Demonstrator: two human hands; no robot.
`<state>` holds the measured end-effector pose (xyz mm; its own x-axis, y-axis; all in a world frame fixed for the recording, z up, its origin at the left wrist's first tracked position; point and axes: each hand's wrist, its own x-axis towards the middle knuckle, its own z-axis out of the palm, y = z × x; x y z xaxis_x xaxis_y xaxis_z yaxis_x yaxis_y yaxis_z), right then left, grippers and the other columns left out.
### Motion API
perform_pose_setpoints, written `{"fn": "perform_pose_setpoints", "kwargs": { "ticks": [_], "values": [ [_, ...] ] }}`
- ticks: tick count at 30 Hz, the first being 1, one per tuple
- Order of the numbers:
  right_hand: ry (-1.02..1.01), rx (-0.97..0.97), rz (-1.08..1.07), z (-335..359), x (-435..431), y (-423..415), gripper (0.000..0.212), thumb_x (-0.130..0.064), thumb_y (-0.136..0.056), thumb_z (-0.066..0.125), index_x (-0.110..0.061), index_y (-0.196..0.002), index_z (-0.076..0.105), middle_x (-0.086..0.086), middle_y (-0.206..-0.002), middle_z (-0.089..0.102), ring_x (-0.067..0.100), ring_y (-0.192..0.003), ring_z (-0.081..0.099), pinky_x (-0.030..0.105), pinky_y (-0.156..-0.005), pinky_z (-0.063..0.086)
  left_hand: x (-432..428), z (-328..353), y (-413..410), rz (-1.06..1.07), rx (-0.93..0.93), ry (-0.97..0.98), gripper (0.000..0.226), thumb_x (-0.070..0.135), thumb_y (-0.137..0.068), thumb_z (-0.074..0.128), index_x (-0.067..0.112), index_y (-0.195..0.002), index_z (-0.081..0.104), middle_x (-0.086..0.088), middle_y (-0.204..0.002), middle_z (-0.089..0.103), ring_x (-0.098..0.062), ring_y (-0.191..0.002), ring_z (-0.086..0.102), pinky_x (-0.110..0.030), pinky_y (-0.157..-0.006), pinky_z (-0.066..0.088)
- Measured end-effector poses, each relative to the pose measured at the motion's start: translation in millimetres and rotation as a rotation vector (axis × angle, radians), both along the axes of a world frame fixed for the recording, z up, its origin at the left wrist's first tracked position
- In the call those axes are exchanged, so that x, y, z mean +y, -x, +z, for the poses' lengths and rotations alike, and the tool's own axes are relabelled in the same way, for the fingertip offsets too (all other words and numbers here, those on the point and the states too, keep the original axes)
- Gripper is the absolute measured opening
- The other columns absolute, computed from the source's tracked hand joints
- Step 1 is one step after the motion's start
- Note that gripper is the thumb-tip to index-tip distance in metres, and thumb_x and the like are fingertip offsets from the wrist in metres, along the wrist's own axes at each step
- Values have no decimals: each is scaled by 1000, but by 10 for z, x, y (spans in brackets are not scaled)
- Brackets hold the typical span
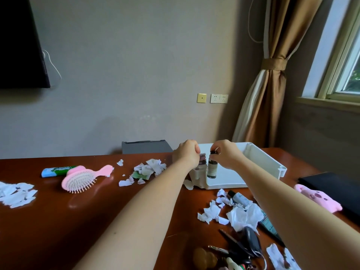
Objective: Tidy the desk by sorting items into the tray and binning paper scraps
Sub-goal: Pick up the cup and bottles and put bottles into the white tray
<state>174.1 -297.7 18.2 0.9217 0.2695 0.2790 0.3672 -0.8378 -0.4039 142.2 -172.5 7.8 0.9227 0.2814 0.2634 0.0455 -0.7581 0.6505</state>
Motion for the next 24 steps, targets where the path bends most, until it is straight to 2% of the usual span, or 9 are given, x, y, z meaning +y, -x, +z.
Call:
{"fn": "perform_pose_setpoints", "kwargs": {
  "ticks": [5,9,13,15,19,24],
  "values": [
    [16,13,22,-63,-24,0,20,-16,-84,65,-9,-102,67,12,-103,69,25,-88,62,34,-79,53,22,-69,-84,-117,122,-88,20,2,-79,62,18,-84,72,-7,-102,69,-26,-95,64,-37,-86,55],
    [32,28,56,-103,-40,33,22,-18,-84,64,-8,-103,67,10,-105,68,21,-87,59,32,-79,51,29,-56,-140,-151,181,-213,20,5,-77,65,21,-86,73,-5,-104,69,-27,-100,60,-36,-88,51],
    [72,33,92,-148,-53,83,21,-17,-83,64,-8,-101,67,9,-106,68,17,-84,51,27,-71,42,-25,-48,-194,-169,237,-404,24,5,-80,64,18,-98,71,-3,-108,65,-26,-102,54,-34,-94,42],
    [75,36,102,-151,-56,99,20,-16,-83,64,-8,-101,66,9,-106,67,18,-84,51,27,-71,42,-53,-39,-203,-168,260,-492,30,3,-81,63,17,-106,69,-6,-113,62,-27,-108,51,-34,-99,39],
    [82,42,131,-128,-60,135,24,-19,-84,65,-7,-104,65,10,-108,67,24,-91,58,30,-77,48,-98,-51,-211,-147,305,-631,35,2,-88,52,17,-119,59,-6,-121,55,-28,-117,45,-34,-102,30],
    [28,47,118,-54,-173,143,24,-21,-87,62,-7,-107,65,10,-108,67,25,-99,62,39,-90,52,-98,-47,-200,-196,278,-583,35,-2,-88,43,15,-111,63,-7,-118,62,-27,-114,50,-37,-102,28]
  ]
}}
